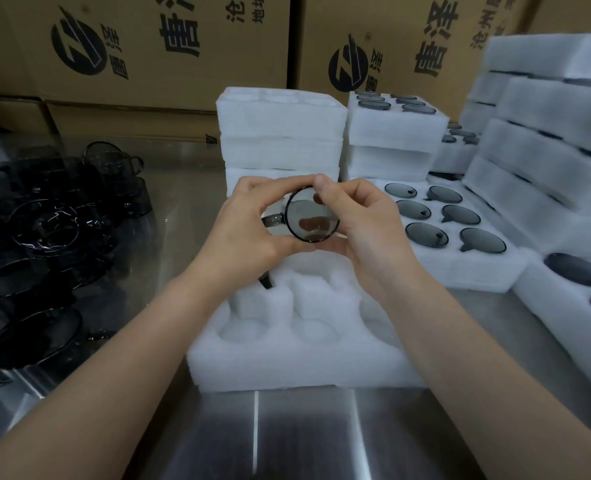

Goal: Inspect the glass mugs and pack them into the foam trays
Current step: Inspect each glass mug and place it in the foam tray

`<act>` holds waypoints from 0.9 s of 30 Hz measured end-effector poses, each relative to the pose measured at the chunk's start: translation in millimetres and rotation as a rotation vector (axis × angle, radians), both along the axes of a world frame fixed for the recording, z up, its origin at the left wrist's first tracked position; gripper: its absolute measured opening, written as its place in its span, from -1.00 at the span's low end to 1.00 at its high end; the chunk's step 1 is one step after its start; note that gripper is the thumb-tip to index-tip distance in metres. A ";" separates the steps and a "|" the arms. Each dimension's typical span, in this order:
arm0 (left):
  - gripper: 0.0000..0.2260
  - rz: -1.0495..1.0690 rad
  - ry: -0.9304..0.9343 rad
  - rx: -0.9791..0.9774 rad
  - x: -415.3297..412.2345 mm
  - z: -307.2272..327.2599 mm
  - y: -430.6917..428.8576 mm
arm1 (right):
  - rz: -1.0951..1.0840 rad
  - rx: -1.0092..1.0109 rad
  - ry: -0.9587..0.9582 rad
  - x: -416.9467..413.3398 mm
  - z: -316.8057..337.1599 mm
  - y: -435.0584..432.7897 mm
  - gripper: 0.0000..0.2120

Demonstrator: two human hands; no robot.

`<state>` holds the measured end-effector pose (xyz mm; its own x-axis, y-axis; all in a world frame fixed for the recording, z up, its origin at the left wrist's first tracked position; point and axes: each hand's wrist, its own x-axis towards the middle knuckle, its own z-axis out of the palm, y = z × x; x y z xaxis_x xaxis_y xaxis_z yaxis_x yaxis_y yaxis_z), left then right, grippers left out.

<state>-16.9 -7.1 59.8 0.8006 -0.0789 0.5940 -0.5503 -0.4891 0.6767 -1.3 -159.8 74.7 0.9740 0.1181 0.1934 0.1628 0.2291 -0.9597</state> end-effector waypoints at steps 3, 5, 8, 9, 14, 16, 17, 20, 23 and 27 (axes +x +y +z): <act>-0.45 0.014 -0.026 0.051 -2.6 0.3 -4.8 | -0.058 -0.063 -0.029 -0.1 -0.4 1.9 -0.74; -0.49 -0.004 -0.053 0.038 -4.0 0.6 -7.0 | -0.060 -0.062 -0.028 1.4 0.8 1.4 -0.72; -0.46 -0.054 -0.058 -0.090 -4.4 0.4 -5.7 | -0.011 -0.005 -0.012 4.9 3.9 0.5 -0.73; -0.46 -0.070 -0.053 -0.151 -4.5 0.2 -5.4 | 0.013 -0.011 -0.002 6.3 4.2 0.9 -0.75; -0.50 -0.140 -0.015 -0.341 -1.5 -1.8 -3.2 | 0.187 -0.037 0.012 7.0 3.5 1.1 -0.66; -0.50 -0.125 0.009 -0.318 1.0 -2.4 -0.8 | 0.190 -0.018 -0.031 4.6 3.5 0.3 -0.63; -0.49 -0.115 0.024 -0.305 2.0 -2.4 0.1 | 0.173 -0.025 -0.060 4.0 3.4 0.0 -0.63; -0.42 -0.121 0.068 -0.264 3.7 -2.4 0.1 | 0.119 -0.115 -0.159 3.1 2.9 0.2 -0.66; -0.44 -0.144 0.072 -0.227 4.4 -3.5 0.2 | 0.060 -0.187 -0.219 0.9 2.1 0.8 -0.72; -0.40 -0.146 0.045 -0.146 3.6 -3.6 -0.3 | -0.012 -0.192 -0.255 -0.1 -2.5 3.7 -0.72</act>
<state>-13.2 -7.3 56.2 0.8127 -0.1118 0.5718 -0.5761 -0.3012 0.7599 -1.4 -156.1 72.3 0.8984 0.1647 0.4072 0.4057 0.0443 -0.9129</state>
